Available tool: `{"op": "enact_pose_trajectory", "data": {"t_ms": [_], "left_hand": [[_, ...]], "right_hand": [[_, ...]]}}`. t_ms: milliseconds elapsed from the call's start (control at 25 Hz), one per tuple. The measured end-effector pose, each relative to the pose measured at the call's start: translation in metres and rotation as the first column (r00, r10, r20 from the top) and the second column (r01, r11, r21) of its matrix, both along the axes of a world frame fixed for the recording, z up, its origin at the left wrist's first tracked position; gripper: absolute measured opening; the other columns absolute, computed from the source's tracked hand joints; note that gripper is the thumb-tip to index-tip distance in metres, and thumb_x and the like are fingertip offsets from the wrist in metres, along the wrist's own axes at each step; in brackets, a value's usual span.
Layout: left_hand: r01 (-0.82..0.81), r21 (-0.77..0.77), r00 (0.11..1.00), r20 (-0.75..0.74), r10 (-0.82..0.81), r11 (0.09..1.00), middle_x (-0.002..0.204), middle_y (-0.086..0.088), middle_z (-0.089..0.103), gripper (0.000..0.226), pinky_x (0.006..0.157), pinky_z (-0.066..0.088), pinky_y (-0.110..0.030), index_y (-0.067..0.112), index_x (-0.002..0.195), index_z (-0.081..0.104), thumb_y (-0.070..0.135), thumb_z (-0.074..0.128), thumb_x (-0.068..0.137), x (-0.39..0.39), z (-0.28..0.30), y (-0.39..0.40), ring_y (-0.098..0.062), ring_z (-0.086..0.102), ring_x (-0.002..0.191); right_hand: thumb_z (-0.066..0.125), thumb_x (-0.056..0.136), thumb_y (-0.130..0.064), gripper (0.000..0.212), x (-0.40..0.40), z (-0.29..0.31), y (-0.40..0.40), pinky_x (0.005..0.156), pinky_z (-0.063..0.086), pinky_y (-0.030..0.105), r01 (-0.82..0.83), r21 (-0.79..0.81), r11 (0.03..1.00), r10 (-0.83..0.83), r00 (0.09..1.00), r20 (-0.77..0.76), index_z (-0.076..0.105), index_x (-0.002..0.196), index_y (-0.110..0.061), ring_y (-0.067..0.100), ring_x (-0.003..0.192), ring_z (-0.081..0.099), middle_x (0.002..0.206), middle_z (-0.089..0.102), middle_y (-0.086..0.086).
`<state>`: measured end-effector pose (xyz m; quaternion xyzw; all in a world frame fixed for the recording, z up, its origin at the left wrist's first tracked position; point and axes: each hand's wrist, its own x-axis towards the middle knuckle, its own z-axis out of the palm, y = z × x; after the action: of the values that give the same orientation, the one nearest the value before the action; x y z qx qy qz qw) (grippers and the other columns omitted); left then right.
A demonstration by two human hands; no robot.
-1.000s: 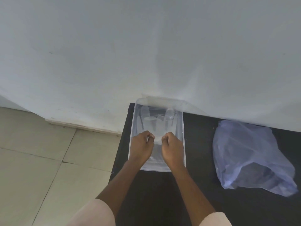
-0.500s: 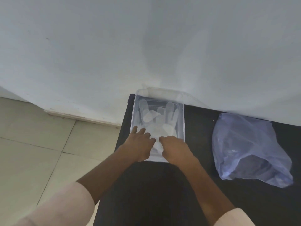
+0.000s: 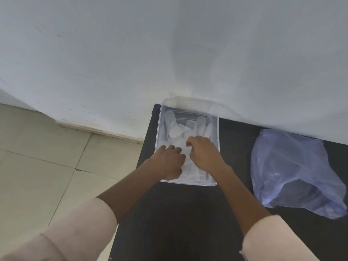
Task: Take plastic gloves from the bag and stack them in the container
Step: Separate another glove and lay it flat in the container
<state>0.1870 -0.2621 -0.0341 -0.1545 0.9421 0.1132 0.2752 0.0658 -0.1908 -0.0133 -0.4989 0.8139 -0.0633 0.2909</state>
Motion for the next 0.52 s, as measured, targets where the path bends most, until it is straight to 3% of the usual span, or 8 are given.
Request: {"op": "enact_pose_trajectory", "data": {"t_ms": [120, 280, 400, 520], "left_hand": [[-0.079, 0.042, 0.995, 0.063, 0.076, 0.996, 0.157, -0.014, 0.026, 0.064, 0.113, 0.027, -0.051, 0.015, 0.149, 0.03, 0.033, 0.05, 0.092, -0.009, -0.007, 0.011, -0.034, 0.032, 0.139], [-0.119, 0.046, 0.99, 0.085, 0.115, 0.992, 0.157, -0.016, 0.022, 0.066, 0.111, 0.031, -0.051, 0.015, 0.149, 0.028, 0.034, 0.052, 0.091, -0.012, -0.017, 0.012, -0.036, 0.036, 0.134], [-0.102, 0.028, 0.992, 0.081, 0.1, 0.994, 0.159, -0.019, 0.016, 0.065, 0.11, 0.032, -0.051, 0.014, 0.148, 0.031, 0.036, 0.053, 0.091, -0.01, -0.021, 0.012, -0.039, 0.036, 0.135], [-0.098, 0.032, 0.991, 0.093, 0.095, 0.995, 0.161, -0.019, 0.011, 0.066, 0.111, 0.03, -0.051, 0.015, 0.149, 0.029, 0.037, 0.053, 0.092, -0.011, -0.021, 0.012, -0.039, 0.032, 0.139]], "right_hand": [[0.051, 0.093, -0.004, 0.022, -0.005, -0.025, -0.025, 0.092, 0.049, 0.031, 0.103, -0.027, 0.994, -0.099, 0.986, 0.132, 0.064, 0.109, -0.01, 0.024, 0.104, 0.063, 0.115, 0.067, 0.009], [0.05, 0.089, 0.001, 0.024, -0.011, -0.05, -0.036, 0.089, 0.046, 0.028, 0.103, -0.075, 0.992, -0.085, 0.974, 0.211, 0.067, 0.104, -0.009, 0.025, 0.104, 0.063, 0.115, 0.066, 0.01], [0.045, 0.086, 0.007, 0.04, -0.02, -0.06, -0.037, 0.097, 0.039, 0.025, 0.188, -0.181, 0.965, -0.138, 0.956, 0.257, 0.06, 0.119, -0.009, 0.024, 0.121, 0.056, 0.132, 0.058, 0.009], [0.041, 0.086, 0.008, 0.058, -0.028, -0.062, -0.042, 0.107, 0.033, 0.029, 0.281, -0.149, 0.948, -0.227, 0.926, 0.301, 0.042, 0.141, -0.012, 0.024, 0.14, 0.038, 0.154, 0.038, 0.008]]}}
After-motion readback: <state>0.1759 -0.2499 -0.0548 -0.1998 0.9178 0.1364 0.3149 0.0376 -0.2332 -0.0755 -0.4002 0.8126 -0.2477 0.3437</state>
